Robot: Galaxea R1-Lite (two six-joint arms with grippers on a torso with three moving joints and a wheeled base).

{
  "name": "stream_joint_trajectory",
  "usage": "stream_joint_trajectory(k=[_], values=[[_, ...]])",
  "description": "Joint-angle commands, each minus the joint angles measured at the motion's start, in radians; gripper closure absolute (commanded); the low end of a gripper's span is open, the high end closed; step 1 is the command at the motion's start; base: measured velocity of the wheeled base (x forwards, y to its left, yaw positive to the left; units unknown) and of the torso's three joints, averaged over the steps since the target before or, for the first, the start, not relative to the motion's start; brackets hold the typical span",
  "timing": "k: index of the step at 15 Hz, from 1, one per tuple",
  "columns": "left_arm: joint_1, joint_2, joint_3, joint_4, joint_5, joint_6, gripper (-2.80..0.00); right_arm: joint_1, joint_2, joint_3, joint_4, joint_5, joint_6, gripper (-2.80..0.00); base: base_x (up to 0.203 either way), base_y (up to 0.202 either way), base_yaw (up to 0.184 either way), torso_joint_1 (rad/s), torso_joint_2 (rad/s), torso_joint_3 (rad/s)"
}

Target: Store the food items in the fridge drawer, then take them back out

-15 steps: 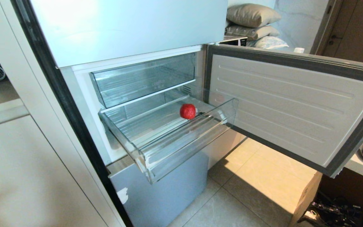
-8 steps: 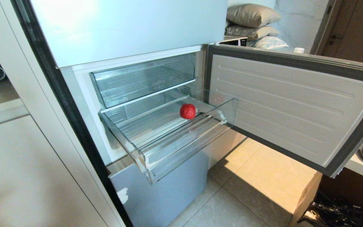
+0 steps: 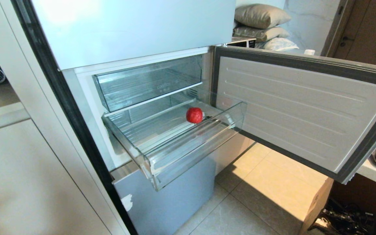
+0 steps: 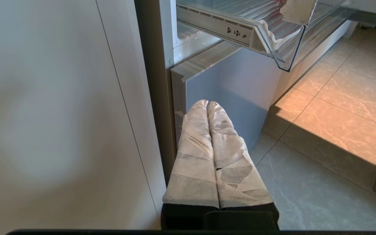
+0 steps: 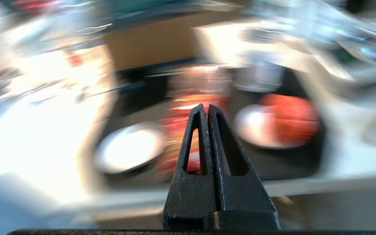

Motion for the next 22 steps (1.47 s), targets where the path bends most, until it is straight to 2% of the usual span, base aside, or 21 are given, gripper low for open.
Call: stream_joint_trajectory(k=[1,3,6,7,9,12,15,18,22], values=[[0.0,0.0,0.002,0.0,0.0,0.001,0.0,0.139,-0.202,0.076,0.009,-0.001,-0.021,0.0,0.0,0.0,0.0,0.0,0.0,0.0],[0.0,0.002,0.002,0.0,0.0,-0.001,0.0,0.384,-0.32,0.206,0.034,-0.008,-0.074,0.0,0.0,0.0,0.0,0.0,0.0,0.0],[0.0,0.0,0.002,0.0,0.0,-0.001,0.0,0.787,-0.597,0.392,0.119,-0.072,-0.117,0.0,0.0,0.0,0.0,0.0,0.0,0.0],[0.0,0.001,0.002,0.0,0.0,0.001,0.0,0.891,-0.708,0.437,0.173,-0.106,-0.125,0.0,0.0,0.0,0.0,0.0,0.0,0.0],[0.0,0.002,0.002,0.0,0.0,-0.001,0.0,1.012,-0.898,0.508,0.289,-0.171,-0.137,0.0,0.0,0.0,0.0,0.0,0.0,0.0],[0.0,0.002,0.002,-0.001,0.0,0.001,0.0,1.071,-1.115,0.58,0.419,-0.209,-0.143,0.0,0.0,0.0,0.0,0.0,0.0,0.0],[0.0,0.0,0.002,-0.001,0.0,-0.001,0.0,1.091,-1.331,0.596,0.626,-0.189,-0.197,0.0,0.0,0.0,0.0,0.0,0.0,0.0],[0.0,0.0,0.002,0.0,0.0,-0.001,0.0,1.097,-1.412,0.602,0.802,-0.25,-0.214,0.0,0.0,0.0,0.0,0.0,0.0,0.0],[0.0,0.002,0.002,0.0,0.0,-0.001,0.0,1.096,-1.41,0.602,0.797,-0.265,-0.184,0.0,0.0,0.0,0.0,0.0,0.0,0.0]])
